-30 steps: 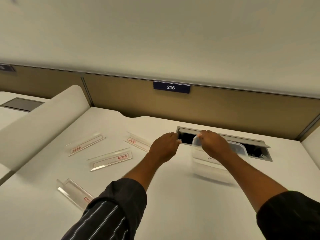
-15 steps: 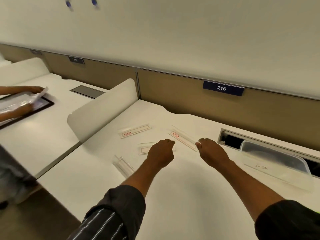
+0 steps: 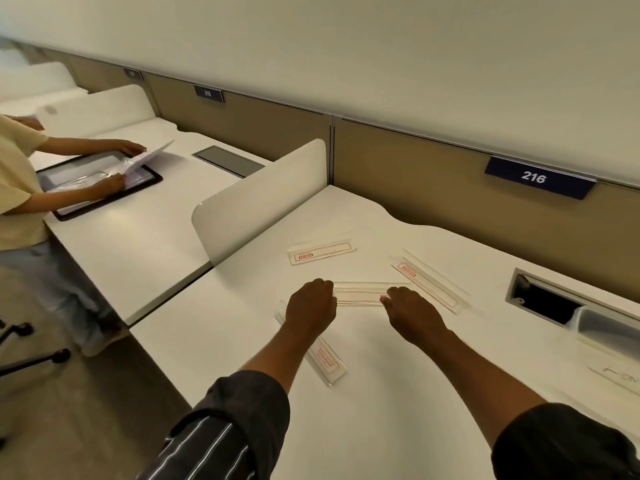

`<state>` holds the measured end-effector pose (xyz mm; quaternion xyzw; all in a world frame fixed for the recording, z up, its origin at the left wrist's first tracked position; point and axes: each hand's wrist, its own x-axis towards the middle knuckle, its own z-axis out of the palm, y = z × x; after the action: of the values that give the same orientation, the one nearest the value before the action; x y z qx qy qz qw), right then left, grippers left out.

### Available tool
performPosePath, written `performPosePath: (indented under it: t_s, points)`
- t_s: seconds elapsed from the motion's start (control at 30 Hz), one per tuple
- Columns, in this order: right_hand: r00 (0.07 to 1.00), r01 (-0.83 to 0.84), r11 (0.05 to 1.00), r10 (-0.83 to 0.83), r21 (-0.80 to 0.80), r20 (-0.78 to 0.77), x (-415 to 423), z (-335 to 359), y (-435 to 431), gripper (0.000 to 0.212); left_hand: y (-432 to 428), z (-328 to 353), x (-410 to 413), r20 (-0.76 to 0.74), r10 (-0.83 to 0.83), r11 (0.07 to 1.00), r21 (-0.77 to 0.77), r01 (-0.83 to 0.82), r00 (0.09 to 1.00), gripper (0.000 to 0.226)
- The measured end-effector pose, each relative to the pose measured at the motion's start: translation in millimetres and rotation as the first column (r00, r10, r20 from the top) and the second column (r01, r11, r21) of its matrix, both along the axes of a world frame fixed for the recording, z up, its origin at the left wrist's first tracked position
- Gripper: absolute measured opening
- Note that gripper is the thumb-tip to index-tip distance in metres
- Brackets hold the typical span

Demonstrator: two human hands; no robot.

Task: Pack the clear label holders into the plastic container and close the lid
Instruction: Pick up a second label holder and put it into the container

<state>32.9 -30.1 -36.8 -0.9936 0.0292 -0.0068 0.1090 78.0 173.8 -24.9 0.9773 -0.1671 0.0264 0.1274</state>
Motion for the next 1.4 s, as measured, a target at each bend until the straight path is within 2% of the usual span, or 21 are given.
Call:
performPosePath:
  t_s: [0.2,0.4,0.53,0.73,0.83,0.9,0.97,1.03,1.1,1.2,1.3,1.4]
  points:
    - [1.0,-0.012,1.0,0.012,-0.022,0.003,34,-15,-2,0.036,-6,-12,35,0.028,-0.043,0.999,0.013,0.042,0.999,0.022]
    - [0.999,-0.038,0.984,0.031,-0.172,-0.041,62,-24,-17,0.027,-22,-30,61,0.005,-0.081,0.996,0.023,0.08,0.997,0.02]
    - [0.996,-0.067,0.958,0.049,-0.28,-0.071,75,-30,-25,0.019,-27,-41,72,-0.015,-0.112,0.988,0.104,0.113,0.994,0.012]
    - [0.991,-0.117,0.91,0.083,-0.398,-0.102,88,-39,-30,0.009,-30,-51,84,-0.056,-0.102,0.97,0.216,0.112,0.993,0.019]
    - [0.993,-0.111,0.904,0.088,-0.412,-0.074,92,-40,-31,0.025,-32,-53,88,-0.043,-0.092,0.972,0.215,0.099,0.995,0.024]
    - [0.996,-0.093,0.924,0.09,-0.37,-0.027,93,-40,-35,0.038,-31,-56,90,-0.054,-0.089,0.986,0.135,0.096,0.995,0.026]
    - [0.996,-0.07,0.932,0.082,-0.355,0.019,92,-38,-36,0.044,-27,-56,93,-0.104,-0.067,0.997,-0.032,0.064,0.992,0.028]
    - [0.998,-0.05,0.932,0.062,-0.358,0.02,86,-31,-36,0.034,-21,-53,94,-0.158,-0.011,0.974,-0.224,-0.025,0.987,0.03]
    - [0.998,-0.048,0.935,0.062,-0.35,0.029,82,-26,-37,0.016,-17,-46,93,-0.225,0.059,0.898,-0.413,-0.15,0.973,0.044]
    - [0.995,0.033,0.962,-0.005,-0.271,0.103,77,-20,-39,0.017,-17,-29,89,-0.381,0.112,0.75,-0.574,-0.33,0.918,0.062]
    - [0.982,0.116,0.982,-0.091,-0.152,0.164,72,-7,-37,0.016,-26,-14,84,-0.502,0.037,0.669,-0.63,-0.395,0.864,0.068]
    - [0.954,0.209,0.977,-0.214,0.046,0.209,66,5,-36,0.018,-43,0,74,-0.582,-0.112,0.575,-0.699,-0.425,0.805,0.082]
